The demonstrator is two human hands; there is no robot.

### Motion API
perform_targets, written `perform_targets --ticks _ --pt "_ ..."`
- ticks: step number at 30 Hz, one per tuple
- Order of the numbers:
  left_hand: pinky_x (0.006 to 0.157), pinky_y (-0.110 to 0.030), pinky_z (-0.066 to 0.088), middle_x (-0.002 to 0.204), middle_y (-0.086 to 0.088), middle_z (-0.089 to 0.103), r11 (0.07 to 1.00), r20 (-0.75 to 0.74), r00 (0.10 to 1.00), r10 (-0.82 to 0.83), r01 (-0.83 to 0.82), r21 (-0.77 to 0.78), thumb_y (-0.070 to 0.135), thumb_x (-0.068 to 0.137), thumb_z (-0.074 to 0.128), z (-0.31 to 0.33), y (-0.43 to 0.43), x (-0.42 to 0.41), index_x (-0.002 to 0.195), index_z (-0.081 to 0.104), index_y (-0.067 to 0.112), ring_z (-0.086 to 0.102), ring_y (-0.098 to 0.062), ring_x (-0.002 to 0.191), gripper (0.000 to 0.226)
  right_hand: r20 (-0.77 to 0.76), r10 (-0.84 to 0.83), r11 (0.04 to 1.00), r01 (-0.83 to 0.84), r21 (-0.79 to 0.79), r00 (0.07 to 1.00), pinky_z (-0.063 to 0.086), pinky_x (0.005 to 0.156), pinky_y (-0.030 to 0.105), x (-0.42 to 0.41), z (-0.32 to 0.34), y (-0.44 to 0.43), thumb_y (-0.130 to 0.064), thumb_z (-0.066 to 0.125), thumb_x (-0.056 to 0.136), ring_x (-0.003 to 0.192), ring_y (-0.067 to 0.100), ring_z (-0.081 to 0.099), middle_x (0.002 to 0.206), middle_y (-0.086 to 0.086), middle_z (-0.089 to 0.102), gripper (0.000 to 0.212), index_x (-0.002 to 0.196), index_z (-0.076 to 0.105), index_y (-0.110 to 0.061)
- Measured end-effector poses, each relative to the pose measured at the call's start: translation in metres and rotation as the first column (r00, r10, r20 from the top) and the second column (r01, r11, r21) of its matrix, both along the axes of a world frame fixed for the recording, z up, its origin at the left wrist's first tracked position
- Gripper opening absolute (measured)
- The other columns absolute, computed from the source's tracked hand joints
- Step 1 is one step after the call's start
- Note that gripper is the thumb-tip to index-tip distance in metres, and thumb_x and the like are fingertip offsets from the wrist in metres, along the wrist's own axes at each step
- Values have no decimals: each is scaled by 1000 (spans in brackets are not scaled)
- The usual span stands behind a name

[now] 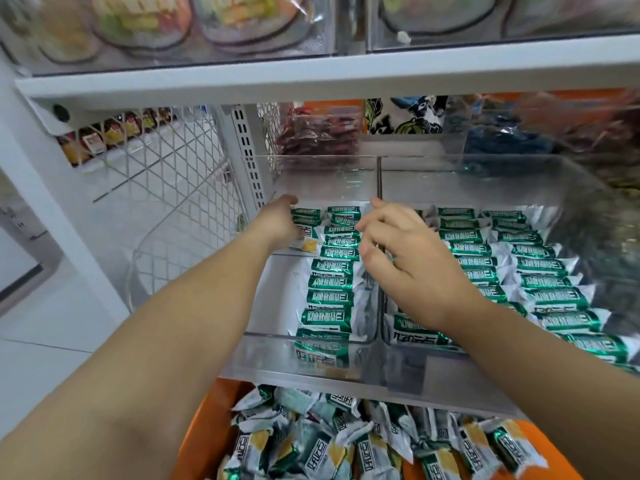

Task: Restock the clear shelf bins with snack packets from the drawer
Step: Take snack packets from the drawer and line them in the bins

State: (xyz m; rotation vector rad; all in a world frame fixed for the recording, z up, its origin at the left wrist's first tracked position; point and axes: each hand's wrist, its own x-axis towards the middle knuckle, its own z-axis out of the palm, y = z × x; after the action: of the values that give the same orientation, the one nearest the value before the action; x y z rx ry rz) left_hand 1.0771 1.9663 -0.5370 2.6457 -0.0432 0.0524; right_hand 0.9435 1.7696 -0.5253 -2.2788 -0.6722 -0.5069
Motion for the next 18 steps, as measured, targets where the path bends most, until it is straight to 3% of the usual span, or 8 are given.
perform_targets --ticks 7,11,15,18 --pt "92 -29 40 142 -17 44 997 -28 1000 -9 11 76 5 87 65 11 2 -11 146 29 9 45 -32 126 69 -17 -8 1000 8 -3 1000 12 94 -5 -4 4 1 -39 29 89 122 -6 25 108 2 58 28 71 42 -21" --pt "99 -30 37 144 -14 43 992 13 998 -58 56 117 8 91 60 35 2 -41 143 37 10 43 -29 129 57 -86 -14 998 9 -60 996 9 96 -4 -10 10 2 -36 29 94 129 -7 20 125 -3 54 26 70 38 -31" --pt "97 -34 46 128 1 58 988 209 967 -148 152 0 10 93 56 49 10 -100 130 55 18 57 -18 111 38 -87 -70 986 56 -155 994 9 111 16 -25 20 6 -40 29 93 143 9 18 145 -2 44 39 100 62 -20" --pt "86 -32 50 101 14 62 969 380 904 -197 238 -65 15 92 54 45 28 -155 114 65 22 60 -6 93 25 32 -101 978 105 -181 994 25 115 40 -50 15 16 -41 38 94 136 19 35 132 0 57 38 103 67 -18"
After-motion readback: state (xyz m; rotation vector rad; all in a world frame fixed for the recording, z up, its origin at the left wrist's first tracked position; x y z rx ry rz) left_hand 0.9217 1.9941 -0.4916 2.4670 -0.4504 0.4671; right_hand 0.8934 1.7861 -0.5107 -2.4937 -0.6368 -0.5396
